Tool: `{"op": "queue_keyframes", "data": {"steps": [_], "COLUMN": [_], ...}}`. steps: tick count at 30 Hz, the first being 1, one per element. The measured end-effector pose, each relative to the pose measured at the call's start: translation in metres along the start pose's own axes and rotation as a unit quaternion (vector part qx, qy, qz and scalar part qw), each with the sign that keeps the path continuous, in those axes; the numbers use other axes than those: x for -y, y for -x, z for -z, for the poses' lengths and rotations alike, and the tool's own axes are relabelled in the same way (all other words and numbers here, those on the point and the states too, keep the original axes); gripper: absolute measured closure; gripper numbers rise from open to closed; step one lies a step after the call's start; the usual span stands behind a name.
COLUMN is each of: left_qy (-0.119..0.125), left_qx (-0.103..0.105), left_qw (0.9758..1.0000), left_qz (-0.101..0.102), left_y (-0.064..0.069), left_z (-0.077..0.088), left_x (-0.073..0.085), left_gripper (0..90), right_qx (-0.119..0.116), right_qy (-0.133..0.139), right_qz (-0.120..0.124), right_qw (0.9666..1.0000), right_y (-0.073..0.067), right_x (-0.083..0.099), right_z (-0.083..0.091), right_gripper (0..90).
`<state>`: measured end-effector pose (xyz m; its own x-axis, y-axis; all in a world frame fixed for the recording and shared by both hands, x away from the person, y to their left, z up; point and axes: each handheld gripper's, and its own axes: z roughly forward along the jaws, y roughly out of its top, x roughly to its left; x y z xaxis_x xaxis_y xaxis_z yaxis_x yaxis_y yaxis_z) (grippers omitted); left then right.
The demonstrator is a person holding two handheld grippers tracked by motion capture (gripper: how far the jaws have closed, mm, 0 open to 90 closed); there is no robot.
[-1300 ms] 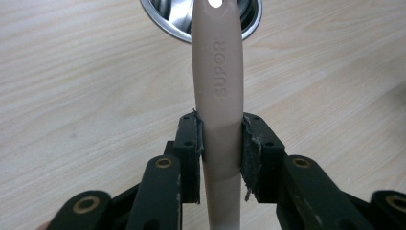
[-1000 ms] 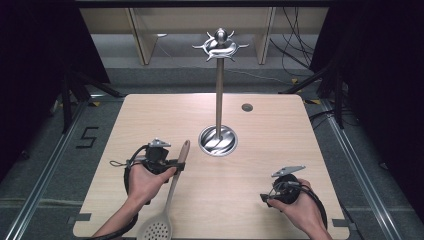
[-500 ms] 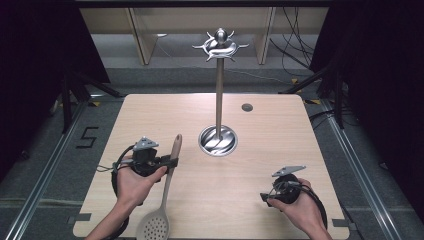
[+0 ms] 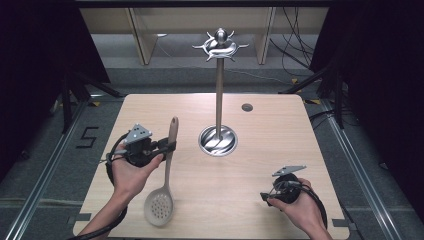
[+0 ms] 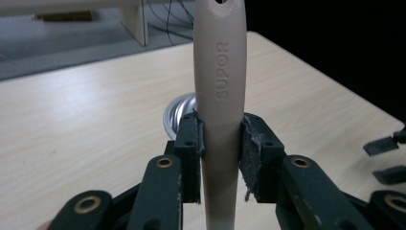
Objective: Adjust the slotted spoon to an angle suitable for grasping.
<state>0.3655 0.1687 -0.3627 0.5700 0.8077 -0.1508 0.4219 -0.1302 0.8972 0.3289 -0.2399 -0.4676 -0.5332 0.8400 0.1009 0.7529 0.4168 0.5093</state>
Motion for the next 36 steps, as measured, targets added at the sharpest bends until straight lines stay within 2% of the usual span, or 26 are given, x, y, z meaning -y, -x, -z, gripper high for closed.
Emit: {"op": "queue_keyframes", "data": {"steps": [2, 3, 4, 6, 8, 9, 12, 14, 17, 22, 24, 25, 36], "left_qy": [0.009, 0.022, 0.029, 0.044, 0.067, 0.079, 0.087, 0.095, 0.100, 0.106, 0.109, 0.109, 0.116], "left_qx": [0.001, 0.000, -0.002, -0.003, -0.005, -0.008, -0.009, -0.004, 0.001, 0.007, 0.009, 0.011, 0.014], "left_qw": [0.9999, 0.9997, 0.9995, 0.9989, 0.9976, 0.9966, 0.9957, 0.9952, 0.9947, 0.9941, 0.9937, 0.9937, 0.9928], "left_qz": [-0.010, -0.009, -0.011, -0.014, -0.015, -0.025, -0.028, -0.023, -0.021, -0.023, -0.023, -0.025, -0.026], "left_y": [-0.003, -0.003, -0.003, -0.003, 0.000, 0.003, 0.005, 0.007, 0.009, 0.014, 0.015, 0.015, 0.013], "left_z": [0.001, 0.001, 0.000, -0.001, -0.004, -0.006, -0.008, -0.011, -0.014, -0.018, -0.019, -0.019, -0.016], "left_x": [-0.008, -0.012, -0.016, -0.024, -0.031, -0.038, -0.043, -0.048, -0.053, -0.059, -0.060, -0.061, -0.070], "left_gripper": [70.0, 70.0, 70.0, 70.0, 70.0, 70.0, 70.0, 70.0, 70.0, 70.0, 70.1, 70.0, 70.0], "right_qx": [0.000, 0.000, 0.001, 0.001, 0.002, 0.003, 0.004, 0.006, 0.004, 0.006, 0.005, 0.005, 0.011], "right_qy": [0.001, 0.001, 0.006, 0.007, 0.006, 0.004, 0.006, 0.011, 0.018, 0.021, 0.034, 0.027, 0.032], "right_qz": [-0.001, 0.000, 0.011, 0.009, 0.001, -0.003, 0.001, -0.002, 0.003, -0.010, -0.016, -0.015, -0.024], "right_qw": [1.0000, 1.0000, 0.9999, 0.9999, 1.0000, 1.0000, 1.0000, 0.9999, 0.9998, 0.9997, 0.9993, 0.9995, 0.9991], "right_y": [0.000, 0.001, 0.002, 0.003, 0.002, 0.002, 0.004, 0.003, 0.005, 0.006, 0.006, 0.007, 0.007], "right_x": [0.000, 0.000, 0.000, 0.000, 0.000, 0.000, 0.000, 0.000, 0.001, 0.001, 0.002, 0.002, 0.003], "right_z": [0.000, 0.000, -0.001, -0.001, -0.001, 0.000, 0.000, 0.000, 0.000, 0.002, 0.001, 0.003, 0.006], "right_gripper": [39.6, 39.6, 39.6, 39.6, 39.6, 39.6, 39.6, 39.6, 39.6, 39.8, 39.7, 39.8, 39.7]}}
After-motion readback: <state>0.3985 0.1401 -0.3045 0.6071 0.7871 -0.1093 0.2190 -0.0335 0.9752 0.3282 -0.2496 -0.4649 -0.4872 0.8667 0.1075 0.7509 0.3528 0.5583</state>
